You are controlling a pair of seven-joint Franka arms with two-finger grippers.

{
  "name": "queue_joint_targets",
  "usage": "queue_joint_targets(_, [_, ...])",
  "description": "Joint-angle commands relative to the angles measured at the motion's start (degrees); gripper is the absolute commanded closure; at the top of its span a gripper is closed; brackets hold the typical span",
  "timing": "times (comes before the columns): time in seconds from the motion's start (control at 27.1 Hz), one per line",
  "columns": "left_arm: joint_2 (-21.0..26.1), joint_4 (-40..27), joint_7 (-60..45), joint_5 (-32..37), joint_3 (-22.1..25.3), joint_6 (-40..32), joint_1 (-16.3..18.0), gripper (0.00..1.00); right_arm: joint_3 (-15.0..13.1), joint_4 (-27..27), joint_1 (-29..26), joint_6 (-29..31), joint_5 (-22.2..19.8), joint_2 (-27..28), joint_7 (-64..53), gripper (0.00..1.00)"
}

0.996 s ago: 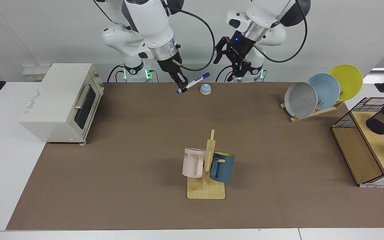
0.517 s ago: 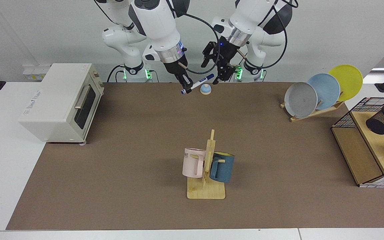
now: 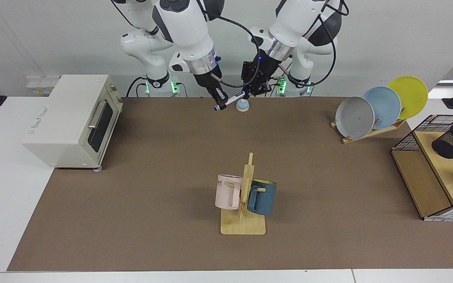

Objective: Put markers into pen holder
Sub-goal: 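Close the left gripper on the marker beside the right gripper, then open and withdraw the right gripper while the left gripper pulls the marker away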

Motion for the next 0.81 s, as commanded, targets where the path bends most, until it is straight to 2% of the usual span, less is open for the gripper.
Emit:
queue_joint_targets(0.0, [-1.24, -1.38, 0.82, -0.16, -0.07, 0.54, -0.28, 1.00, -0.03, -1.15, -0.14, 1.60, -0.06, -0.43, 0.92, 1.00])
queue_joint_targets(0.04, [-1.24, -1.38, 0.82, -0.07, -0.07, 0.54, -0.28, 1.00, -0.03, -1.15, -0.14, 1.52, -0.06, -0.43, 0.84, 1.00])
queue_joint_targets(0.07, [-1.24, -1.38, 0.90, -0.07, -0.07, 0.45, -0.28, 1.00, -0.03, -1.15, -0.14, 1.43, -0.06, -0.43, 0.75, 0.94])
queue_joint_targets(0.15, [-1.24, -1.38, 0.99, -0.07, -0.07, 0.36, -0.28, 1.00, -0.03, -1.15, -0.14, 1.25, -0.06, -0.43, -0.39, 0.00])
queue_joint_targets(0.33, [-1.33, -1.38, 1.08, 0.37, -0.07, 0.01, -0.28, 1.00, -0.03, -0.89, -0.31, 0.64, -0.15, -0.69, -4.60, 0.00])
queue_joint_targets(0.52, [-1.24, -1.47, 1.26, 1.69, -0.07, -0.43, -0.19, 1.00, -0.73, -0.18, -1.10, -1.29, -0.06, -1.31, -17.78, 0.00])
queue_joint_targets(0.77, [-1.16, -1.47, 1.26, 3.45, 0.19, -1.22, 0.07, 1.00, -4.77, 0.70, -3.12, -7.08, -0.85, -2.45, -34.99, 0.00])
